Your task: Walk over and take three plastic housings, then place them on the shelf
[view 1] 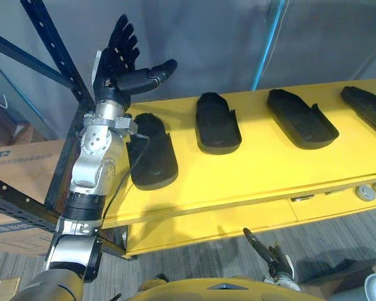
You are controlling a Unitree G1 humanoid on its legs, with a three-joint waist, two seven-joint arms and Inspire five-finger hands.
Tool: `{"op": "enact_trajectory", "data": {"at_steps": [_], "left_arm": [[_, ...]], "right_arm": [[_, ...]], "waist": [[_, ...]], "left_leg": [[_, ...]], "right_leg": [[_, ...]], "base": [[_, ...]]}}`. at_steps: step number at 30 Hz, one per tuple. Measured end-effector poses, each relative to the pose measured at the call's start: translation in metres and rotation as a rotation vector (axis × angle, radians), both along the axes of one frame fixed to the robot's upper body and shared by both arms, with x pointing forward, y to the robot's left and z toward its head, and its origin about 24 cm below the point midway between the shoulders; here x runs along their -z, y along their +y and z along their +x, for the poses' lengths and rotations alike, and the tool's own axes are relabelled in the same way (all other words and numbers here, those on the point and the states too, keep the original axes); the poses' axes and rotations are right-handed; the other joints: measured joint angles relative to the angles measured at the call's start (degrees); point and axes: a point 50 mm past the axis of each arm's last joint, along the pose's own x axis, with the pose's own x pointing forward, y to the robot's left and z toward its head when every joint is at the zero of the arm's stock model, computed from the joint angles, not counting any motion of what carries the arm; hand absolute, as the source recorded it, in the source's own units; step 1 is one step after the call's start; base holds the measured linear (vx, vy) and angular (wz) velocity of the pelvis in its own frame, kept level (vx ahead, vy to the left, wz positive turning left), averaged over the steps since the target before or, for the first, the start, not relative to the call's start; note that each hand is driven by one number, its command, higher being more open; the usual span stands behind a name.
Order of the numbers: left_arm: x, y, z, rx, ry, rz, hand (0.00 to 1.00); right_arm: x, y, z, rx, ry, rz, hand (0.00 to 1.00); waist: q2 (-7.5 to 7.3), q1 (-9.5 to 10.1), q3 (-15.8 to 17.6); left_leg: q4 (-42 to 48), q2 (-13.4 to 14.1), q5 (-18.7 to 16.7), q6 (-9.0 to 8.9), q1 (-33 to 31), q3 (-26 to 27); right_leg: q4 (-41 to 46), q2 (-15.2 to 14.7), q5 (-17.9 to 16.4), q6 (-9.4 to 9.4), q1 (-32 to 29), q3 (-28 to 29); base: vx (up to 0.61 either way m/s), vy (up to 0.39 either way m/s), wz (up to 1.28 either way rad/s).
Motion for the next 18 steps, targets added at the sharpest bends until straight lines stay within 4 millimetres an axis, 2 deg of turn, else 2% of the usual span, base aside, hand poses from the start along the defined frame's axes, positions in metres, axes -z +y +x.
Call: {"op": "enact_trajectory", "data": {"at_steps": [3, 7, 9, 12, 15, 16, 18], "left_arm": [[-0.008, -0.009, -0.014, 0.106, -0.065, 0.014, 1.00], [-0.008, -0.018, -0.052, 0.246, -0.152, 0.028, 1.00], [0.002, -0.014, -0.067, 0.256, -0.151, 0.034, 1.00], [0.028, 0.001, -0.086, 0.278, -0.097, 0.046, 1.00], [0.058, 0.012, -0.105, 0.343, -0.014, 0.018, 1.00], [0.067, 0.012, -0.113, 0.397, 0.008, 0.003, 1.00], [0.075, 0.012, -0.121, 0.468, 0.024, 0.001, 1.00]], "right_arm": [[0.001, -0.002, -0.003, 0.012, 0.019, 0.001, 1.00], [0.002, -0.008, -0.011, 0.065, 0.053, -0.019, 1.00], [0.002, -0.009, -0.013, 0.089, 0.062, -0.031, 1.00], [0.003, -0.010, -0.017, 0.143, 0.074, -0.045, 1.00], [0.004, -0.008, -0.020, 0.176, 0.088, -0.048, 1.00], [0.005, -0.008, -0.023, 0.184, 0.100, -0.047, 1.00], [0.007, -0.008, -0.025, 0.186, 0.111, -0.047, 1.00]], "waist": [[0.85, -0.03, -0.68], [2.15, 0.06, -1.52], [2.67, 0.44, -1.85], [3.13, 1.51, -2.15], [2.71, 1.88, -2.28], [2.46, 2.63, -2.13], [2.05, 3.31, -2.02]], "left_leg": [[-0.25, -0.18, 0.20, 0.12, 0.25, -0.30], [-0.26, -0.46, 0.17, 0.23, -0.23, -1.63], [-0.27, -0.48, 0.16, 0.24, -0.27, -1.88], [-0.27, -0.51, 0.17, 0.25, -0.56, -2.19], [-0.26, -0.75, 0.54, 0.65, -1.64, -2.97], [-0.26, -0.76, 0.62, 0.71, -1.97, -3.17], [-0.27, -0.79, 0.73, 0.74, -2.26, -3.46]], "right_leg": [[0.10, -0.15, 0.10, 0.14, 0.39, -1.80], [0.09, -0.44, 0.09, 0.14, 0.77, -4.19], [0.08, -0.47, 0.09, 0.14, 0.93, -4.81], [-0.17, -0.52, 0.09, 0.14, 0.96, -6.03], [-0.98, -0.66, 0.10, 0.16, 1.08, -7.90], [-0.98, -0.68, 0.11, 0.18, 0.98, -8.24], [-0.99, -0.73, 0.12, 0.19, 0.96, -8.79]], "base": [[-0.01, 0.019, 0.09], [0.01, 0.022, 0.16], [0.02, 0.017, 0.10], [0.00, 0.007, 0.08], [0.01, 0.010, 0.22], [0.01, 0.012, 0.18], [0.01, 0.014, 0.15]]}}
